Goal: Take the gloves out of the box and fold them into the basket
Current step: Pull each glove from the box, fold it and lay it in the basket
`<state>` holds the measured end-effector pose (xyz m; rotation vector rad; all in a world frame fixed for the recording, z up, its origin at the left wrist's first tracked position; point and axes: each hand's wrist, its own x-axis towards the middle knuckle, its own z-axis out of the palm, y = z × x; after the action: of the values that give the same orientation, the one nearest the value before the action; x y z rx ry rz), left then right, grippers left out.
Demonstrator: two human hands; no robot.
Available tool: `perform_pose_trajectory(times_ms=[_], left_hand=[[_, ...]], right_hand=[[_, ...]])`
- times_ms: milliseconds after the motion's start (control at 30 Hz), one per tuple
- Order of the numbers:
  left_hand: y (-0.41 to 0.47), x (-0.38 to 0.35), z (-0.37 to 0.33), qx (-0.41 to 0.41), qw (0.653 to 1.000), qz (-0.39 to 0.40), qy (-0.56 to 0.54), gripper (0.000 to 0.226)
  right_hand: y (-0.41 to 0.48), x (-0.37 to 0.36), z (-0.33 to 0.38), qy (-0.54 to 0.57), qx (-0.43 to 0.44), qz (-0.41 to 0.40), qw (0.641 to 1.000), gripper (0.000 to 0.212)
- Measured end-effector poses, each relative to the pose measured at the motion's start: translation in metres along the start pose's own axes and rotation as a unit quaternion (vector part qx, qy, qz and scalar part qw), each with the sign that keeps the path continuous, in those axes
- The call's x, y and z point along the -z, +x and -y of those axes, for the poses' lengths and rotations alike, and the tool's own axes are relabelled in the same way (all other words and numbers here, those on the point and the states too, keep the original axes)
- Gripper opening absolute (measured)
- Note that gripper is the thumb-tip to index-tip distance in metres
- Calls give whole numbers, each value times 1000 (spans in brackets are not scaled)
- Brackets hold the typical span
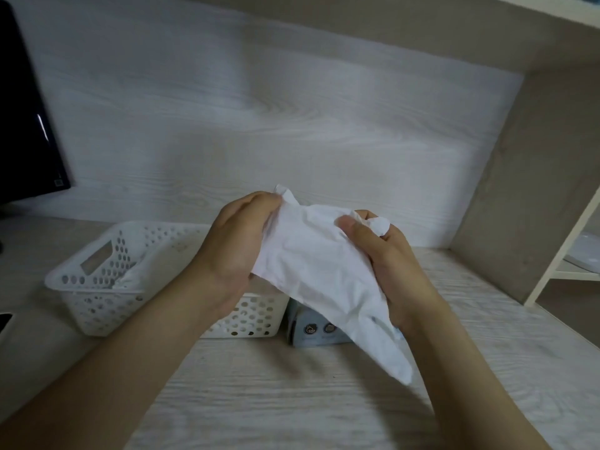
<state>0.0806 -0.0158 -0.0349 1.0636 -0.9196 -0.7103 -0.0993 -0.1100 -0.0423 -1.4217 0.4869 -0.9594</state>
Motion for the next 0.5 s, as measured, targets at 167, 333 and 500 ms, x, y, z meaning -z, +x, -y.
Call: perform_pose_trajectory(times_ms=[167, 333, 500], left_hand=[[6, 10, 1, -43, 985, -109, 129, 31], [15, 27, 1, -83, 941, -166, 282, 30], [24, 49, -7, -97, 922, -168, 335, 27]], right_hand=[[10, -3, -18, -244, 96, -99, 960, 16], [19, -17, -31, -341, 178, -159, 909, 29], [24, -29, -35, -478, 230, -130, 838, 34]])
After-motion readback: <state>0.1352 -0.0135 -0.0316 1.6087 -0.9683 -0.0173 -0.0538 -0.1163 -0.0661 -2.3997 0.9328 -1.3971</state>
